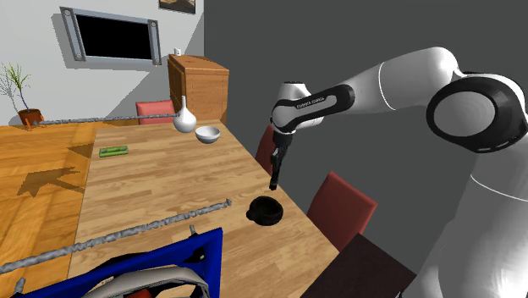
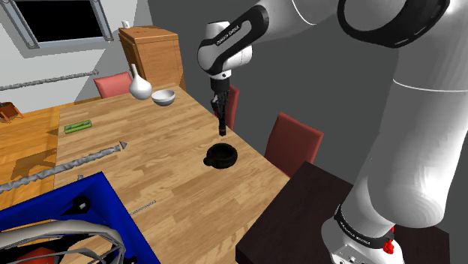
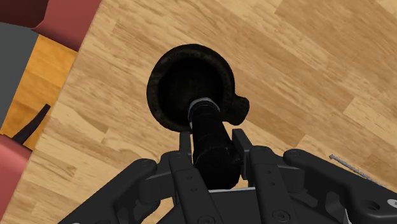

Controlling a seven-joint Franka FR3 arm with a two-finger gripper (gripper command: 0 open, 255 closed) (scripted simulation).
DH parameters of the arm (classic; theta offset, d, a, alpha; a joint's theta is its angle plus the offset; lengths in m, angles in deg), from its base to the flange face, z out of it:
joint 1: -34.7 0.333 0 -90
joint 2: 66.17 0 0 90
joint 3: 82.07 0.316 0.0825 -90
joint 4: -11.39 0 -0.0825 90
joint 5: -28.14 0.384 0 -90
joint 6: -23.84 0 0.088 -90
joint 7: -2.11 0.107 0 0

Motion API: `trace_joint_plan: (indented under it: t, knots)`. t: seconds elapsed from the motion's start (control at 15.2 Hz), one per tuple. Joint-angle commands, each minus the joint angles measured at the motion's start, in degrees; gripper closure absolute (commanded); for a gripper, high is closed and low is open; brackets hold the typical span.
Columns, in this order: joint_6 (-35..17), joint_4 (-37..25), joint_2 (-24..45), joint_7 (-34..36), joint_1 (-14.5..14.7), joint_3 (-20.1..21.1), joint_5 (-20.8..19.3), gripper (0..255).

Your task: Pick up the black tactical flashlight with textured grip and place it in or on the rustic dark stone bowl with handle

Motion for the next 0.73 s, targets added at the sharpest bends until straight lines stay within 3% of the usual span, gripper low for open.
trace_joint_plan:
  t: [0.0, 0.66]
  knots:
    - [1.96, -5.55, 3.68, 0.37, 0.13, 0.41, 0.75, 255]
    - [-4.69, -2.49, 7.34, -0.30, -0.15, 0.79, 1.81, 255]
